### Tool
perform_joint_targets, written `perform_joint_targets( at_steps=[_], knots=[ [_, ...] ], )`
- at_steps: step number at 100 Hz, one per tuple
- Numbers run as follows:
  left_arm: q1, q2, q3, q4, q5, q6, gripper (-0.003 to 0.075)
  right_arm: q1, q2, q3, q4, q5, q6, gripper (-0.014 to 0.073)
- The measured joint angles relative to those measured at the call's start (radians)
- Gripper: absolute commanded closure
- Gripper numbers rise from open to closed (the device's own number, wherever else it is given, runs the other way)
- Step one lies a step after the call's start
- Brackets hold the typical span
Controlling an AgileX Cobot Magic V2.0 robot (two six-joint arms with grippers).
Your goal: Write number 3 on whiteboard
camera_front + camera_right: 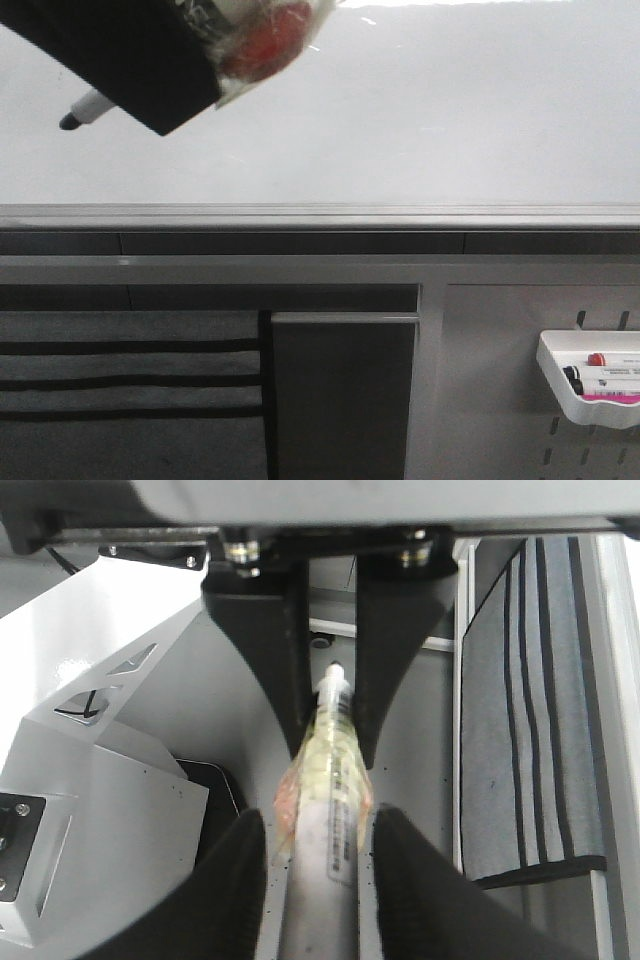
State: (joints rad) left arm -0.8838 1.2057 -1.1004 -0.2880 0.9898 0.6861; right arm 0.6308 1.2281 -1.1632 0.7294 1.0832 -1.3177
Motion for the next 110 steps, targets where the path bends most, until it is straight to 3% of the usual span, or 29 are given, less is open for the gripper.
perform_joint_targets(
  at_steps=[22, 35, 45, 57, 62, 68, 78, 92, 110],
  knots=[
    [0.0, 0.0, 0.0, 0.0, -0.002, 0.002, 0.0741, 0.0, 0.0, 0.0, 0.0, -0.006, 0.0, 0.0559],
    [0.0, 0.0, 0.0, -0.002, -0.002, -0.004, 0.0734, 0.0, 0.0, 0.0, -0.002, -0.009, 0.0, 0.0576],
    [0.0, 0.0, 0.0, -0.002, -0.002, -0.004, 0.0624, 0.0, 0.0, 0.0, -0.002, -0.009, 0.0, 0.0576],
    [0.0, -0.001, 0.0, 0.001, -0.004, 0.0, 0.0387, 0.0, 0.0, 0.0, -0.002, -0.007, 0.0, 0.0575],
    [0.0, -0.002, -0.002, 0.012, -0.006, 0.002, 0.0323, 0.0, 0.0, 0.0, -0.002, -0.007, -0.002, 0.0575],
    [0.003, -0.01, -0.008, 0.032, -0.008, -0.005, 0.0287, 0.0, 0.0, 0.0, -0.007, -0.011, -0.002, 0.0575],
    [0.029, -0.042, -0.012, 0.045, -0.022, -0.016, 0.0291, 0.0, -0.016, 0.0, -0.036, -0.037, 0.02, 0.0575],
    [0.101, -0.134, -0.017, 0.051, -0.058, -0.045, 0.0291, 0.0, -0.072, 0.0, -0.16, -0.095, 0.182, 0.0575],
    [0.221, -0.274, 0.016, 0.051, -0.127, -0.138, 0.0293, -0.053, -0.16, 0.01, -0.351, -0.168, 0.61, 0.0575]
  ],
)
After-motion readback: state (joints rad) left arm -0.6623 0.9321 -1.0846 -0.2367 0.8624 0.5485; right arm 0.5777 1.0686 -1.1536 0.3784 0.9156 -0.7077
